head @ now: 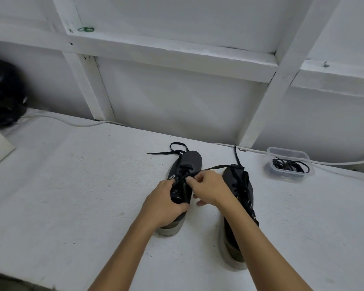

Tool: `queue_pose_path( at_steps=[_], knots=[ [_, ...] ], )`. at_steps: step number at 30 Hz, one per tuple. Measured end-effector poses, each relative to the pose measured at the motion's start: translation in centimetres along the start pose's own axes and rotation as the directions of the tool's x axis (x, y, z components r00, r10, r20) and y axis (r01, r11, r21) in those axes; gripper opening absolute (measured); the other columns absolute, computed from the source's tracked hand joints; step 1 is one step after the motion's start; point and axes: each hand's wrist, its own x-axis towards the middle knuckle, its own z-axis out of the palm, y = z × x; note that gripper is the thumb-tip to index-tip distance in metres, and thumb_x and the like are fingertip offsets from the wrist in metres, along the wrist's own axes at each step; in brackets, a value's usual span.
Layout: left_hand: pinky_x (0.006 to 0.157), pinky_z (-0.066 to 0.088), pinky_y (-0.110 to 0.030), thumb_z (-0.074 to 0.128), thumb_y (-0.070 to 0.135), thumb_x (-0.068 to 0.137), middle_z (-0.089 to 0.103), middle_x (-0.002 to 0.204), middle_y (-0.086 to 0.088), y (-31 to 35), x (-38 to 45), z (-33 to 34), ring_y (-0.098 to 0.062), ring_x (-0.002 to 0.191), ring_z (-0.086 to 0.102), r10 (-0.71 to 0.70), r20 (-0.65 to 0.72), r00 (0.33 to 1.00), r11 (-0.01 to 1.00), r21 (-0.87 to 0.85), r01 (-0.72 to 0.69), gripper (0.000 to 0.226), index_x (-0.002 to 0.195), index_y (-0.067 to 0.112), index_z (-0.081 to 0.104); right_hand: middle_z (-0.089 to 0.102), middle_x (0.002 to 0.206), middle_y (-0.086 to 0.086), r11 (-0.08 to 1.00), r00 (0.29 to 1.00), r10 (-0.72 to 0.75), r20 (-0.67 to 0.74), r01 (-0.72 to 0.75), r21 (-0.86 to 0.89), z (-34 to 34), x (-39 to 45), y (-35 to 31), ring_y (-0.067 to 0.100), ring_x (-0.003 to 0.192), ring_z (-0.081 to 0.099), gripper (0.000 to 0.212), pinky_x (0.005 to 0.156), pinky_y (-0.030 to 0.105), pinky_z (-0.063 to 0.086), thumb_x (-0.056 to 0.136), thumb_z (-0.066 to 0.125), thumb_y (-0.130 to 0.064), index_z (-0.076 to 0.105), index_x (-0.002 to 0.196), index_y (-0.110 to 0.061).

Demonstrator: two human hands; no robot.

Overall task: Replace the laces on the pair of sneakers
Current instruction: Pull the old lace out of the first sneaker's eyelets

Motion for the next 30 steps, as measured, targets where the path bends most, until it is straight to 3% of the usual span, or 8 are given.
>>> queue_pose_path(
  at_steps=[4, 10, 13, 15, 20, 26, 28, 30],
  knots=[
    [0.094, 0.049, -0.033, 0.072, 0.046, 0.078, 0.048, 0.134, 0.013, -0.2, 0.1, 0.1, -0.013, 0.112, 0.056, 0.004, -0.001, 1.0, 1.0, 0.018, -0.004, 0.065, 0.136, 0.034, 0.046, 0.075, 0.087, 0.008, 0.962, 0.982, 0.087, 0.165, -0.126, 0.244, 0.5, -0.4, 0.5, 0.012, 0.074, 0.073, 0.023, 0.069, 0.036, 0.065, 0.099, 0.065, -0.025, 0.071, 0.092, -0.004],
    [0.096, 0.047, -0.032, 0.074, 0.044, 0.079, 0.046, 0.137, 0.014, -0.3, 0.3, 0.2, -0.012, 0.115, 0.054, -0.001, 0.008, 1.0, 1.0, 0.002, 0.001, 0.072, 0.143, 0.032, 0.042, 0.063, 0.1, 0.003, 0.903, 0.948, -0.265, -0.179, 0.179, -0.39, -0.7, 0.7, -0.1, 0.019, 0.094, 0.06, 0.008, 0.076, 0.028, 0.047, 0.097, 0.059, -0.006, 0.064, 0.102, -0.01],
    [0.093, 0.047, -0.03, 0.074, 0.043, 0.078, 0.049, 0.134, 0.014, -0.3, 0.3, 0.1, -0.011, 0.112, 0.055, -0.007, -0.004, 1.0, 1.0, -0.012, 0.007, 0.067, 0.138, 0.033, 0.046, 0.068, 0.098, 0.009, 0.972, 0.97, -0.099, -0.223, 0.046, -0.23, -0.4, 0.1, 0.0, 0.022, 0.087, 0.067, 0.027, 0.078, 0.033, 0.054, 0.099, 0.061, -0.032, 0.064, 0.105, -0.006],
    [0.09, 0.047, -0.029, 0.074, 0.043, 0.078, 0.049, 0.131, 0.013, -0.4, 0.3, 0.2, -0.012, 0.11, 0.056, -0.005, -0.018, 1.0, 1.0, -0.006, 0.005, 0.063, 0.135, 0.034, 0.048, 0.074, 0.086, 0.012, 0.992, 0.99, 0.116, -0.087, -0.12, -0.043, -0.2, -0.3, 0.4, 0.022, 0.07, 0.074, 0.047, 0.069, 0.035, 0.062, 0.094, 0.064, -0.048, 0.068, 0.096, -0.001],
    [0.09, 0.049, -0.032, 0.073, 0.044, 0.077, 0.051, 0.13, 0.013, -0.3, 0.4, 0.3, -0.013, 0.109, 0.057, 0.004, -0.017, 1.0, 1.0, 0.008, -0.004, 0.06, 0.132, 0.036, 0.049, 0.077, 0.087, 0.01, 0.947, 0.985, 0.113, 0.134, -0.148, 0.286, 0.8, -0.5, 0.6, 0.013, 0.077, 0.073, 0.024, 0.059, 0.023, 0.059, 0.095, 0.07, -0.029, 0.075, 0.084, -0.009],
    [0.095, 0.048, -0.032, 0.072, 0.047, 0.08, 0.047, 0.137, 0.012, -0.5, 0.4, 0.4, -0.014, 0.116, 0.055, -0.009, -0.018, 1.0, 1.0, 0.017, 0.01, 0.07, 0.142, 0.032, 0.043, 0.067, 0.072, 0.008, 0.989, 0.928, 0.047, -0.369, 0.007, 0.145, 0.0, 0.5, 1.3, 0.02, 0.069, 0.067, 0.027, 0.07, 0.047, 0.063, 0.093, 0.058, -0.021, 0.061, 0.079, 0.002],
    [0.095, 0.048, -0.034, 0.072, 0.047, 0.079, 0.048, 0.136, 0.012, -0.4, 0.3, 0.4, -0.015, 0.114, 0.055, -0.007, -0.02, 1.0, 1.0, 0.023, 0.007, 0.067, 0.139, 0.033, 0.045, 0.07, 0.078, 0.012, 0.97, 0.958, 0.112, -0.264, -0.048, 0.238, -0.5, 0.3, 1.3, 0.021, 0.07, 0.071, 0.03, 0.062, 0.04, 0.064, 0.096, 0.061, -0.028, 0.066, 0.082, -0.002],
    [0.092, 0.049, -0.034, 0.071, 0.047, 0.079, 0.049, 0.133, 0.012, -0.3, 0.3, 0.5, -0.014, 0.111, 0.057, -0.004, -0.024, 1.0, 0.999, 0.033, 0.005, 0.062, 0.134, 0.034, 0.048, 0.074, 0.085, 0.01, 0.926, 0.978, 0.207, 0.038, -0.208, 0.316, -0.3, -0.3, 0.9, 0.018, 0.074, 0.075, 0.036, 0.055, 0.031, 0.061, 0.092, 0.069, -0.039, 0.072, 0.089, -0.004]
  ],
)
